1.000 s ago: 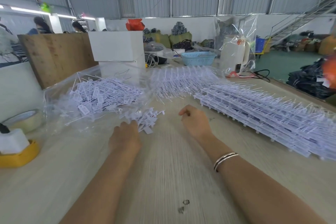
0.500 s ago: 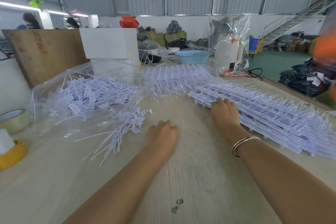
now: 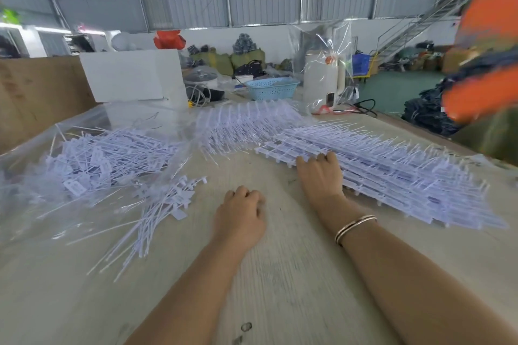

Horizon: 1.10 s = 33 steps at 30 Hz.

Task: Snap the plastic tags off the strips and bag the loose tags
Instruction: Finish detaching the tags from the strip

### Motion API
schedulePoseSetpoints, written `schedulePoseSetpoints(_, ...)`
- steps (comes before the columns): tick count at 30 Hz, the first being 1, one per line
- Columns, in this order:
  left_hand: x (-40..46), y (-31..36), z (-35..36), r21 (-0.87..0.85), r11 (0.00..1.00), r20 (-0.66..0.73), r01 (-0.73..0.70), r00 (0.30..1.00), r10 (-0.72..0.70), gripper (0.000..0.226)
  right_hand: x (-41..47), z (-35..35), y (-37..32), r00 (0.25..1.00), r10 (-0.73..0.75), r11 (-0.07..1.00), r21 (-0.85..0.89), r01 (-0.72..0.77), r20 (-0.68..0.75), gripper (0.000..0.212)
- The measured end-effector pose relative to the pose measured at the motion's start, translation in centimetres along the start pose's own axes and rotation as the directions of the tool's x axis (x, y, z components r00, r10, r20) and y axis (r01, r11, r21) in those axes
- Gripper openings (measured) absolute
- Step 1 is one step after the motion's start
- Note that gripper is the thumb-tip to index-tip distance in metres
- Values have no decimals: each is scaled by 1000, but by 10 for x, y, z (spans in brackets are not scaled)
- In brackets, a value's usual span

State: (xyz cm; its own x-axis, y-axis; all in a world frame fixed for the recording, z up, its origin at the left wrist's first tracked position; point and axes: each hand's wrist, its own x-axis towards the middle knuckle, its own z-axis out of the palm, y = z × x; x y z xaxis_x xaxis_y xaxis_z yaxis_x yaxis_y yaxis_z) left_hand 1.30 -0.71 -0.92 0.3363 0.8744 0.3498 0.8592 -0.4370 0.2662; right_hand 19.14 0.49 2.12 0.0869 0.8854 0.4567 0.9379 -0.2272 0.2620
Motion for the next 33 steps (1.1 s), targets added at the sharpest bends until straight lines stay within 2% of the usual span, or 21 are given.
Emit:
schedulePoseSetpoints(4,1,2,-4,-185,983,53,-1,999,11,24,-1,-4,-2,1000,8,995,98,-6,-19,34)
schedulePoseSetpoints(6,6,8,-10,-366,927,108,85,993,-48,25,0,-5,-4,999,16,989,148,-21,39,33)
schedulePoseSetpoints(7,11,13,-14,-547,814,193,197,975,-106,24,1,-5,-5,997,20,984,178,-32,72,33)
schedulePoseSetpoints(8,16,20,-19,-730,588,329,347,933,-142,23,1,-5,-6,995,21,977,208,-41,101,34)
schedulePoseSetpoints(9,22,29,-23,-811,316,478,492,869,-125,18,1,-6,-7,992,15,971,236,-44,122,35)
schedulePoseSetpoints(10,29,39,-24,-796,118,586,593,805,-92,15,0,-8,-8,991,6,964,262,-41,134,37)
schedulePoseSetpoints(11,36,48,-22,-762,36,644,647,762,-72,13,-1,-10,-9,991,-3,955,293,-37,136,39)
schedulePoseSetpoints(12,43,58,-17,-742,10,668,670,741,-73,14,-2,-12,-9,991,-13,944,327,-32,136,41)
schedulePoseSetpoints(14,58,74,-6,-741,23,661,671,736,-147,12,-5,-15,-7,989,-30,920,391,-29,143,43)
schedulePoseSetpoints(16,74,83,4,-743,54,637,667,730,-247,22,-7,-15,-3,986,-26,895,443,-50,163,38)
schedulePoseSetpoints(18,86,86,6,-703,97,660,705,697,-280,28,-5,-15,2,982,-1,870,484,-93,190,36)
schedulePoseSetpoints(20,90,85,6,-663,131,682,738,666,-301,15,-3,-14,5,977,23,851,509,-130,212,40)
schedulePoseSetpoints(21,91,86,4,-667,124,677,735,667,-311,6,-2,-13,6,974,37,844,515,-150,222,41)
schedulePoseSetpoints(24,88,84,6,-735,55,620,676,702,-350,19,1,-10,14,971,86,818,541,-196,222,34)
schedulePoseSetpoints(27,79,75,7,-771,72,563,632,731,-386,21,3,-11,19,978,84,853,494,-170,193,32)
schedulePoseSetpoints(28,77,69,8,-783,114,517,611,742,-427,23,3,-11,21,977,79,874,457,-164,199,32)
schedulePoseSetpoints(31,73,47,2,-738,381,312,556,783,-539,30,3,-12,27,967,78,906,388,-169,241,35)
schedulePoseSetpoints(33,70,33,-3,-696,446,297,563,791,-535,31,1,-9,29,965,54,929,341,-143,257,39)
